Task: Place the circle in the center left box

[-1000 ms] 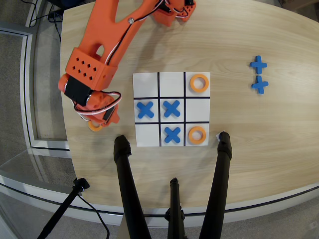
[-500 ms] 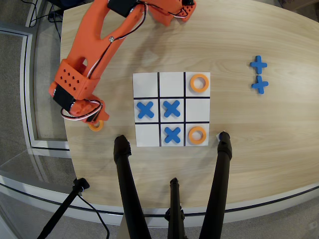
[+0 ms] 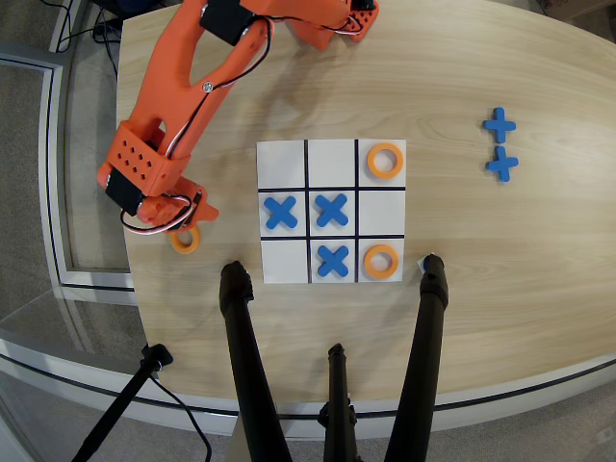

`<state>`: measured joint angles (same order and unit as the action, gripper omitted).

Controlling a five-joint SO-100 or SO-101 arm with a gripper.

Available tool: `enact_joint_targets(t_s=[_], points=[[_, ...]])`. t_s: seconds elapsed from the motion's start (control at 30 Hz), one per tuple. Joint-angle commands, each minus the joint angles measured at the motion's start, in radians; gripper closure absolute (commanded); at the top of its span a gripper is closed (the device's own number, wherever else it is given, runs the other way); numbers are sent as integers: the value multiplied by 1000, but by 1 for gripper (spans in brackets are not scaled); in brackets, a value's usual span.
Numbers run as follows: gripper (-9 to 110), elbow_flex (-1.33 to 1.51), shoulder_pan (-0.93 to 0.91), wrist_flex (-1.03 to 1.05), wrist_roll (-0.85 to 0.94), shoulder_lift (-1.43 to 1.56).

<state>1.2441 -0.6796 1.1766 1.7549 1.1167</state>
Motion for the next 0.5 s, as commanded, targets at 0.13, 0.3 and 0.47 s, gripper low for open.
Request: enact_joint_targets(t_s=[0.13,0.3,0.47], points=[[77,-67,0,-2,3,-32],[77,-103,2,2,0,-43],[77,-106,-5,-11,3,-55]])
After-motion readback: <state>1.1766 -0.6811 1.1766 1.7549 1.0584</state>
